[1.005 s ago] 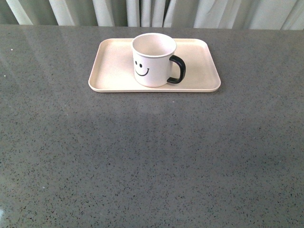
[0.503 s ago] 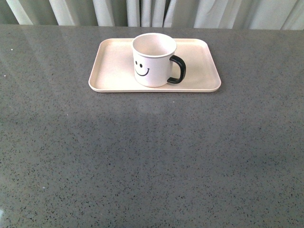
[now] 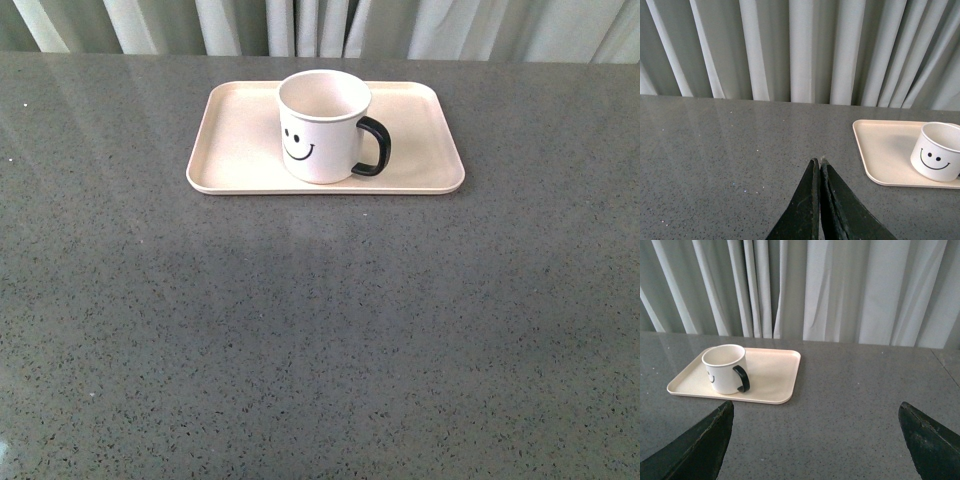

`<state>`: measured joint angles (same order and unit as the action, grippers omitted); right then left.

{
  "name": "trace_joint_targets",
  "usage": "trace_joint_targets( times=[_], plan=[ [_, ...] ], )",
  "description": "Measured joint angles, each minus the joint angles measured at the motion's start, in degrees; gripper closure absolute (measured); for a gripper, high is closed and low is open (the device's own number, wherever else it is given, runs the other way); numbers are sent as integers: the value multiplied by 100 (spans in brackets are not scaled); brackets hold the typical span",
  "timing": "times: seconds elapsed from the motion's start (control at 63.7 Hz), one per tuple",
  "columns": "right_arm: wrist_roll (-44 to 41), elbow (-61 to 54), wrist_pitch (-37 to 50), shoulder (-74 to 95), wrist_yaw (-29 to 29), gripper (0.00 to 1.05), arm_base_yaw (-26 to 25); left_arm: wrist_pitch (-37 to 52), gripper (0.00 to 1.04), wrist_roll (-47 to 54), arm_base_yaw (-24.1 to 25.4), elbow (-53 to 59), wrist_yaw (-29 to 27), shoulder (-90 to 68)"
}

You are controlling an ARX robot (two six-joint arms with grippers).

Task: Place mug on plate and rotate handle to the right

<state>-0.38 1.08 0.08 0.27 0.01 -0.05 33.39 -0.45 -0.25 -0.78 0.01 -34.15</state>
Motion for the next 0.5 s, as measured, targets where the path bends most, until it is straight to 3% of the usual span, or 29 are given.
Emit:
trace_joint_targets(
  times=[0.503],
  plan=[
    [0, 0, 0, 0, 0, 9, 0, -1370, 103, 0, 0, 2, 0, 1451]
  ],
)
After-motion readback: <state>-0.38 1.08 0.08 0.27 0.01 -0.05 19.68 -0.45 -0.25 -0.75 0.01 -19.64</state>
